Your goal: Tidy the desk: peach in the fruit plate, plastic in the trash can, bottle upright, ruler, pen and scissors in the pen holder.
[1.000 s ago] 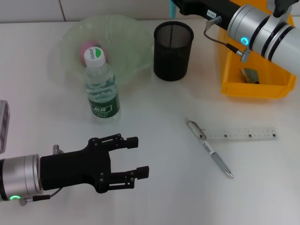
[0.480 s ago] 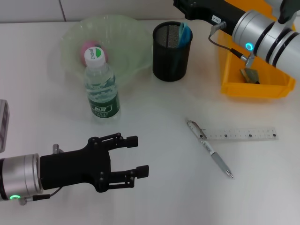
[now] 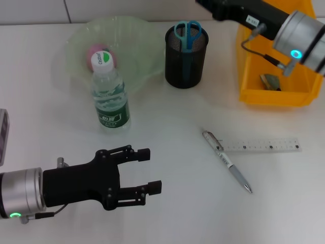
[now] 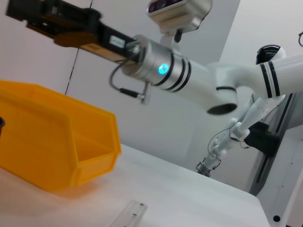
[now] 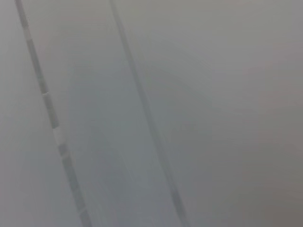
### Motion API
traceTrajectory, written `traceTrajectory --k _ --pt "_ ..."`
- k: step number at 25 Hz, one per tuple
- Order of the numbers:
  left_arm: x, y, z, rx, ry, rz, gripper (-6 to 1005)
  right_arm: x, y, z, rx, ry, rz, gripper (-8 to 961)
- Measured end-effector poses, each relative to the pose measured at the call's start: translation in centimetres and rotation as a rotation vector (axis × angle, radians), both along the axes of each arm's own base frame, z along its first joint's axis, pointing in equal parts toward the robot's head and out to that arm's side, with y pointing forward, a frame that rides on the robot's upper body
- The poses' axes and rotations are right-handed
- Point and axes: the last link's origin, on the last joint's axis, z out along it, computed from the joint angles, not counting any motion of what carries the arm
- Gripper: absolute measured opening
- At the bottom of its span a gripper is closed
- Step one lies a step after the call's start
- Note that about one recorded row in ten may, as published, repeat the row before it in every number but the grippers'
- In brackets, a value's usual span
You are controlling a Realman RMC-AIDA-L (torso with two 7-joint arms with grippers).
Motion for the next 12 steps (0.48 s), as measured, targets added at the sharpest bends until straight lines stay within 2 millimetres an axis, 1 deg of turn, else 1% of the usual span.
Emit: traceTrajectory --k 3,5,10,12 --pt "0.0 -0.1 0.1 -0.003 -0.005 -0.001 802 -0.7 -1.2 1.8 -0.130 -0.100 0.072 442" --pt "0.0 -0.1 0.1 -0.004 -0.006 -0.001 802 -1.2 -2.3 2.8 -0.233 -0.232 0.120 450" --pt "0.1 -0.3 0.2 -0.013 -0.014 -0.008 802 -2.3 -4.6 6.3 -0.421 -0.569 0.244 470" --pt "0.1 -0.4 0.2 -0.014 -0.016 -0.011 802 -2.4 -5.3 7.4 -0.506 -0.688 0.294 546"
